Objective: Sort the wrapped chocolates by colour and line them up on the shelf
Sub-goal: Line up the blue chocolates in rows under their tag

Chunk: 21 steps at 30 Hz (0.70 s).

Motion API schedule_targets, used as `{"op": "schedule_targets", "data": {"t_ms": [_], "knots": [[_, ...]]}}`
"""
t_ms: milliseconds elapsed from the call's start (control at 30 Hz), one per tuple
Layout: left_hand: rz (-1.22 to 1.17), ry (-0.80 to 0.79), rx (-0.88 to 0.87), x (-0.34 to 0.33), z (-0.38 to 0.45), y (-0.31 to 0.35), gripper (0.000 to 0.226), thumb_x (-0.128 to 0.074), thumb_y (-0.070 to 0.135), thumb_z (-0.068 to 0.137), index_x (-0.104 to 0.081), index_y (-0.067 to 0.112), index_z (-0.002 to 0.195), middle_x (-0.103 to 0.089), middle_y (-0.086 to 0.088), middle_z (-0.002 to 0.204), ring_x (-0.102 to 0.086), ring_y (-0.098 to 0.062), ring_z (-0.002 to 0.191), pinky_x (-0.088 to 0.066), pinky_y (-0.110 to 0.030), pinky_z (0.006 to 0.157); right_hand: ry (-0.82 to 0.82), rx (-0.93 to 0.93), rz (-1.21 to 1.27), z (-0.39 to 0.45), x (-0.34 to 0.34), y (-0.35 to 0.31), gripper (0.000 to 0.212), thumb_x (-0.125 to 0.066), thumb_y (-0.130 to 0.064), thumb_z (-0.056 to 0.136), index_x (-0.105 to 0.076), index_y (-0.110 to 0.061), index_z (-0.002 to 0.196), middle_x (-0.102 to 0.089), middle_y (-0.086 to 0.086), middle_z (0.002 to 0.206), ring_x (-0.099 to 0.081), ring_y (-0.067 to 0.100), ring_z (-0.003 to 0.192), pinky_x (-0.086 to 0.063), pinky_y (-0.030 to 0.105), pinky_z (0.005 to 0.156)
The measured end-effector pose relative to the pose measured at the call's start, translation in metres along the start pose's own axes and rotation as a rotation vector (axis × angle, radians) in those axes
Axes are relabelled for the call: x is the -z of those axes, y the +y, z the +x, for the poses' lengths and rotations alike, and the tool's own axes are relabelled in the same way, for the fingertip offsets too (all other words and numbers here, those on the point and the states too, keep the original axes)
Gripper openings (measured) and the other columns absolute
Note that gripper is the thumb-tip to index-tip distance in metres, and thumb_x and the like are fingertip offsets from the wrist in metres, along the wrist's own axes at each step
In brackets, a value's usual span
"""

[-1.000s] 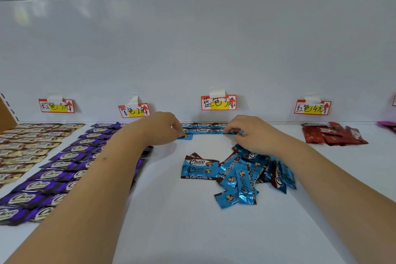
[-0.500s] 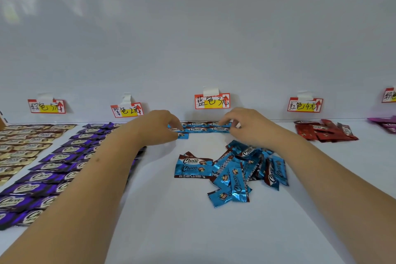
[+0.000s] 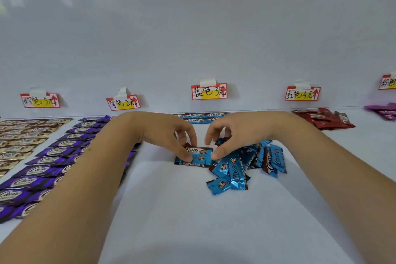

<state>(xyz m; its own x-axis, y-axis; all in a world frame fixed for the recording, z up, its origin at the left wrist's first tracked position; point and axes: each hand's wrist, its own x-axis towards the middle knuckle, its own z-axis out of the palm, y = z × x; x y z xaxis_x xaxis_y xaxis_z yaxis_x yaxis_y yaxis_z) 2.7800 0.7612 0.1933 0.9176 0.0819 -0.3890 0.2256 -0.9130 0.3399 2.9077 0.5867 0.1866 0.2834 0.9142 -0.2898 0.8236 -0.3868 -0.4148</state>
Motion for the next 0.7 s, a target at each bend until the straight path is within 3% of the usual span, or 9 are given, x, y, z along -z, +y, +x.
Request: {"op": "schedule_targets", "data": {"t_ms": [100, 233, 333, 467, 567, 700], "knots": [[-0.085, 0.084, -0.045, -0.002, 0.003, -0.004, 0.019, -0.077, 0.042, 0.080, -0.070, 0.036, 0.097, -0.068, 0.010, 0.094, -0.055, -0.002, 0.079, -0.045, -0.026, 0.081, 0.018, -0.007, 0.008, 0.000, -0.003, -0.001, 0.034, -0.071, -0.052, 0.081, -0.063, -0.034, 0.108, -0.060, -0.014, 0.114, -0.053, 0.000, 0.094, -0.039, 0.017, 0.072], [-0.159, 0.190, -0.115, -0.005, 0.009, -0.006, 0.011, -0.078, 0.031, 0.081, -0.074, 0.029, 0.091, -0.072, 0.009, 0.091, -0.061, -0.015, 0.093, -0.050, -0.039, 0.094, 0.070, -0.022, 0.067, 0.000, -0.004, 0.001, 0.029, -0.072, -0.054, 0.079, -0.067, -0.034, 0.099, -0.065, -0.016, 0.097, -0.057, -0.001, 0.085, -0.039, 0.019, 0.070], [-0.216, 0.219, -0.111, -0.006, 0.014, -0.008, 0.013, -0.079, 0.025, 0.081, -0.071, 0.020, 0.091, -0.074, 0.006, 0.090, -0.067, -0.018, 0.092, -0.052, -0.041, 0.096, 0.114, -0.017, 0.087, 0.002, -0.005, 0.001, 0.028, -0.070, -0.055, 0.081, -0.069, -0.032, 0.096, -0.067, -0.015, 0.090, -0.058, 0.000, 0.080, -0.041, 0.022, 0.071], [-0.303, 0.244, -0.093, -0.007, 0.017, -0.011, 0.024, -0.082, 0.027, 0.077, -0.068, 0.014, 0.090, -0.075, -0.002, 0.092, -0.069, -0.022, 0.088, -0.056, -0.036, 0.091, 0.236, 0.003, 0.150, 0.002, -0.003, 0.003, 0.021, -0.070, -0.043, 0.086, -0.071, -0.025, 0.094, -0.071, -0.008, 0.093, -0.063, 0.009, 0.088, -0.047, 0.028, 0.084], [-0.345, 0.279, -0.113, -0.010, 0.019, -0.007, 0.025, -0.083, 0.031, 0.075, -0.068, 0.017, 0.088, -0.073, -0.010, 0.095, -0.063, -0.018, 0.077, -0.052, -0.033, 0.084, 0.268, -0.031, 0.163, 0.005, -0.005, 0.006, 0.020, -0.072, -0.042, 0.085, -0.070, -0.025, 0.096, -0.073, -0.009, 0.090, -0.065, 0.009, 0.090, -0.047, 0.024, 0.083], [-0.371, 0.310, -0.084, -0.010, 0.019, -0.006, 0.020, -0.073, 0.041, 0.081, -0.074, 0.025, 0.094, -0.074, 0.003, 0.088, -0.057, -0.011, 0.070, -0.049, -0.026, 0.068, 0.291, -0.084, 0.173, 0.010, -0.006, 0.012, 0.020, -0.073, -0.035, 0.085, -0.070, -0.026, 0.104, -0.073, -0.004, 0.094, -0.066, 0.013, 0.095, -0.047, 0.031, 0.092]]}}
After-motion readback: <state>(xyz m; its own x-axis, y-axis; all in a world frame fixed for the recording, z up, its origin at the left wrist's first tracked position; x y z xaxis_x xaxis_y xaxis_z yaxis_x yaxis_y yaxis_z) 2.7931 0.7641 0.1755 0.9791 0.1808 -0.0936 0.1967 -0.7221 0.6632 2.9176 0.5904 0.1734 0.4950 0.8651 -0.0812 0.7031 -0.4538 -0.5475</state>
